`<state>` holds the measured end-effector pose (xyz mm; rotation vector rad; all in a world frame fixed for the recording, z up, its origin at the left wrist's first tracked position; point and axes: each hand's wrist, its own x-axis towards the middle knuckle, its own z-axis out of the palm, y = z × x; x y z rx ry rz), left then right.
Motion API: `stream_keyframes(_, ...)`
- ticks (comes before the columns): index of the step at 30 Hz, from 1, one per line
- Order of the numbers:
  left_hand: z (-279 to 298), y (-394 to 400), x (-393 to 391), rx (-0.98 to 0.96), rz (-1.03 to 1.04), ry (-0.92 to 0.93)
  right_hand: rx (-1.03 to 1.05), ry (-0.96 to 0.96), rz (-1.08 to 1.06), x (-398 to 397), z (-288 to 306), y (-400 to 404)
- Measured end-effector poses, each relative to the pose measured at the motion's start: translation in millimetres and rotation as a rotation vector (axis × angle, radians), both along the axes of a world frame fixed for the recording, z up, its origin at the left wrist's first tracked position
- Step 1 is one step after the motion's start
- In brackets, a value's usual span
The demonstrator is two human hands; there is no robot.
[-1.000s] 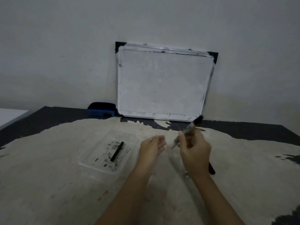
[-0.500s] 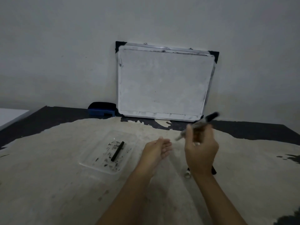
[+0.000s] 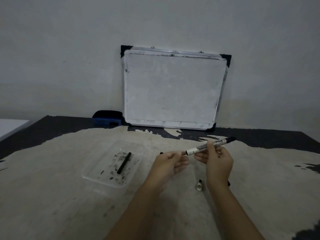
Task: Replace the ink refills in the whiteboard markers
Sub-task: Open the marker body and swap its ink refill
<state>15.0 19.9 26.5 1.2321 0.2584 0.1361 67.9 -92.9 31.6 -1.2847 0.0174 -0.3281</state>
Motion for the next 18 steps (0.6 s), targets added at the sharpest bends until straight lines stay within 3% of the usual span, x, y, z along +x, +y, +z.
stream_keyframes(9, -2.3, -2.8, 1.0, 0.390, 0.147, -0.147, 0.112, 0.096, 0.051, 2.0, -4.3, -0.7)
stream_keyframes(18, -3.2, -4.2, 1.2, 0.268, 0.091, -0.131, 0.013, 0.055, 0.034, 0.3, -5.9, 2.7)
